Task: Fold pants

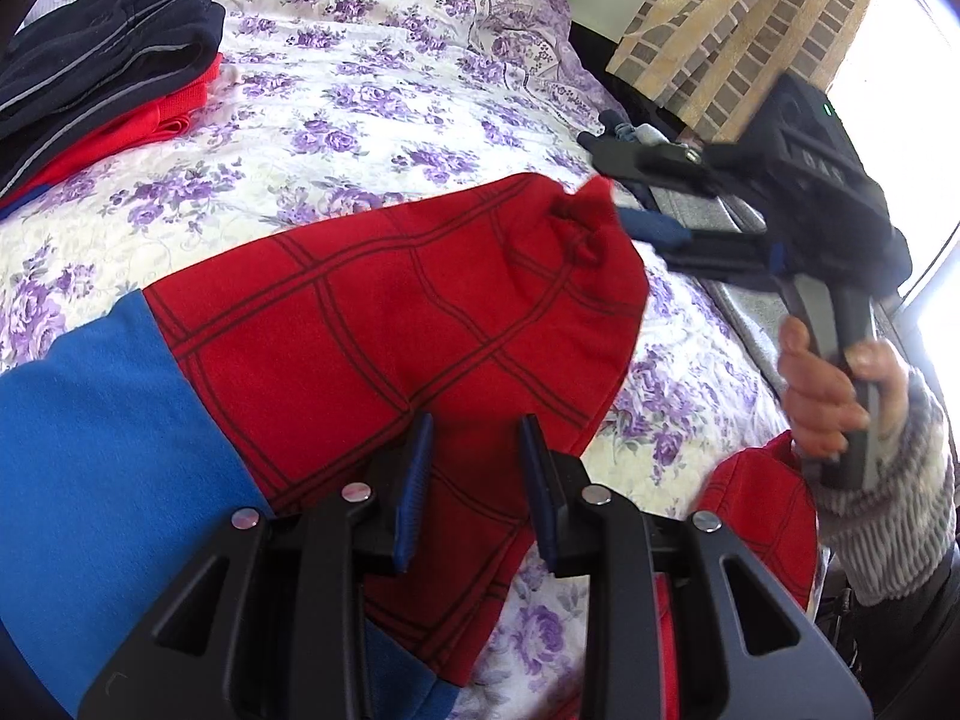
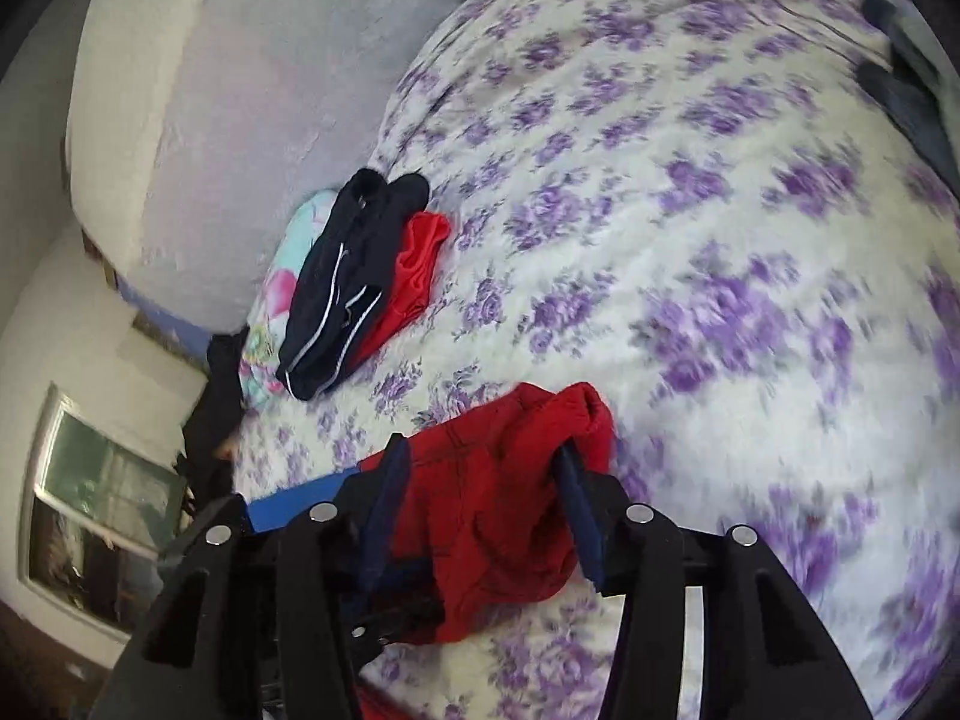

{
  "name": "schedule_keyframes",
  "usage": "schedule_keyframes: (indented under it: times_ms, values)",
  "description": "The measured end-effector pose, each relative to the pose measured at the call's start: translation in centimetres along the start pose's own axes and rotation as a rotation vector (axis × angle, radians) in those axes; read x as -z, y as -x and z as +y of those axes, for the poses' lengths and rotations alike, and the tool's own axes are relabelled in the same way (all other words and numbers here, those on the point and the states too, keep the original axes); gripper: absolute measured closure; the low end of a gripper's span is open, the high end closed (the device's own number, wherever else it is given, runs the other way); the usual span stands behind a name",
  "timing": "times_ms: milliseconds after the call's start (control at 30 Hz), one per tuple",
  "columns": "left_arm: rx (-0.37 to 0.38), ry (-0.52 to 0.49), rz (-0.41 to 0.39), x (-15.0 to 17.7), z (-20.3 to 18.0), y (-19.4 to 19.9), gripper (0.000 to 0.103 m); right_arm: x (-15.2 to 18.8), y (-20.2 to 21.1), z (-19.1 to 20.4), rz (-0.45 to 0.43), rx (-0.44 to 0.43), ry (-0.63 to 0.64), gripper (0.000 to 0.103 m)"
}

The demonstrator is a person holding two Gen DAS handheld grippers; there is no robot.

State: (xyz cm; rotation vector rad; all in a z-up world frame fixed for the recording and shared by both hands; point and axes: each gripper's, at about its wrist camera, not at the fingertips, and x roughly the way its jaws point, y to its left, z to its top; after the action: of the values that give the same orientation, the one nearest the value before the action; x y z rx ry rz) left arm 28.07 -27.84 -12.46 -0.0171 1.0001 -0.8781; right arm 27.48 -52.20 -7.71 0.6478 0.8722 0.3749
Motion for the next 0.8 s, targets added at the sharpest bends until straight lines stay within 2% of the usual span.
schedule_keyframes:
  times_ms: [100, 133, 167, 200, 267, 367, 433, 500, 633, 800]
  values:
    - [-0.001, -0.001, 0.000, 0.0, 0.0, 0.0, 0.074, -1.0, -0.5, 1.2, 0.045, -0.005, 0.107, 0.051]
    - [-0.002, -0.002, 0.000, -0.1, 0.0, 0.0, 0.074, -1.2, -0.6, 1.6, 0.067, -0.014, 0.141, 0.047]
    - [-0.003, -0.002, 0.000, 0.1, -0.1, 0.0, 0.074, -1.4, -0.8, 1.8, 0.107, -0.048, 0.162, 0.034]
    - [-0.003, -0.001, 0.001, 0.1, -0.1, 0.0, 0.074, -1.3, -1.2, 2.0, 0.151, -0.069, 0.177, 0.029]
    - [-0.002, 0.016, 0.011, -0.1, 0.0, 0.1, 0.074, -0.5, -2.1, 2.5, 0.265, -0.033, 0.255, 0.028]
    - [0.032, 0.102, 0.030, -1.4, 0.6, 0.8, 0.074, 0.9, -2.4, 2.3, 0.386, -0.083, 0.260, 0.025]
    - [0.036, 0.127, 0.001, -3.0, 0.8, 1.4, 0.069, 1.9, -1.9, 2.0, 0.428, -0.089, 0.255, 0.021]
    - [-0.007, 0.119, -0.018, -5.0, 0.7, 1.1, 0.054, 1.9, -1.2, 1.6, 0.413, -0.086, 0.237, 0.021]
    - [-0.087, 0.130, 0.030, -6.6, 1.4, -2.1, 0.054, -0.2, 1.1, 0.3, 0.250, -0.133, 0.146, 0.018]
    - [-0.154, 0.059, 0.018, -6.0, 0.8, -3.1, 0.053, -1.0, -0.7, -2.3, 0.254, -0.223, -0.006, 0.018]
